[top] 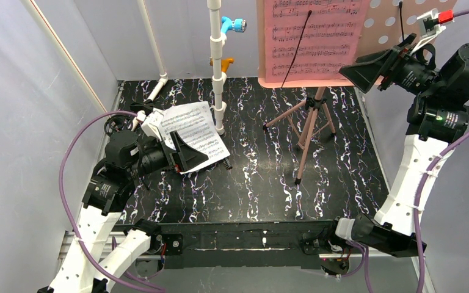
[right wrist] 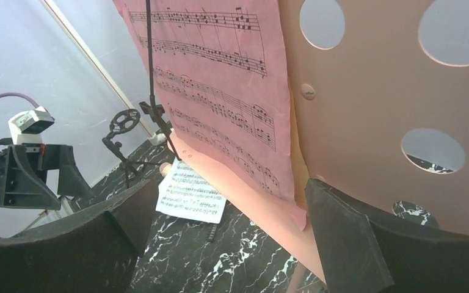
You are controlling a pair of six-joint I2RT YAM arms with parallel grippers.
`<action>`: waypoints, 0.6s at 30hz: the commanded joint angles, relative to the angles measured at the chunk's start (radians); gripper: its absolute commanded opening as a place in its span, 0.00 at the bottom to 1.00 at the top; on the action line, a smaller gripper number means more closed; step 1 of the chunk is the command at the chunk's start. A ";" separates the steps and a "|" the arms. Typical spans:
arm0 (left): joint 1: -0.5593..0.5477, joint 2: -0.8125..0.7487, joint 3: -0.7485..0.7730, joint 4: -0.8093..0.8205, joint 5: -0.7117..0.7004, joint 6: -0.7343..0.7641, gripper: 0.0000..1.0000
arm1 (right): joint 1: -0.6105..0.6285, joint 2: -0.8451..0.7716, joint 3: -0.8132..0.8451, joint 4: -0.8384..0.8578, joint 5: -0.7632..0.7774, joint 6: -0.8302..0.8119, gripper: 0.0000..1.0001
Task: Pack up the instrument practice props
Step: Pick up the sheet music from the music stand.
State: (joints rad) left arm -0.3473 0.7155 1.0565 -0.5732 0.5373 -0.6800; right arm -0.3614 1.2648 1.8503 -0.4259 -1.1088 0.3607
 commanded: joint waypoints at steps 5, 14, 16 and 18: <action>-0.003 -0.005 -0.006 0.019 0.005 0.007 0.98 | -0.015 0.014 -0.078 0.161 -0.008 0.171 1.00; -0.003 -0.014 -0.017 0.026 0.006 -0.001 0.98 | 0.005 0.012 -0.129 0.274 -0.044 0.282 0.92; -0.004 -0.014 -0.016 0.026 0.005 -0.002 0.98 | 0.006 0.015 -0.134 0.274 -0.030 0.277 0.92; -0.002 -0.014 -0.014 0.026 0.006 -0.002 0.98 | 0.006 0.021 -0.124 0.265 -0.022 0.258 0.98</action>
State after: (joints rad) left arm -0.3473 0.7124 1.0534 -0.5610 0.5373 -0.6830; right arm -0.3550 1.2720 1.7233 -0.1982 -1.1545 0.5987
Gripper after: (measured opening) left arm 0.981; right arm 0.927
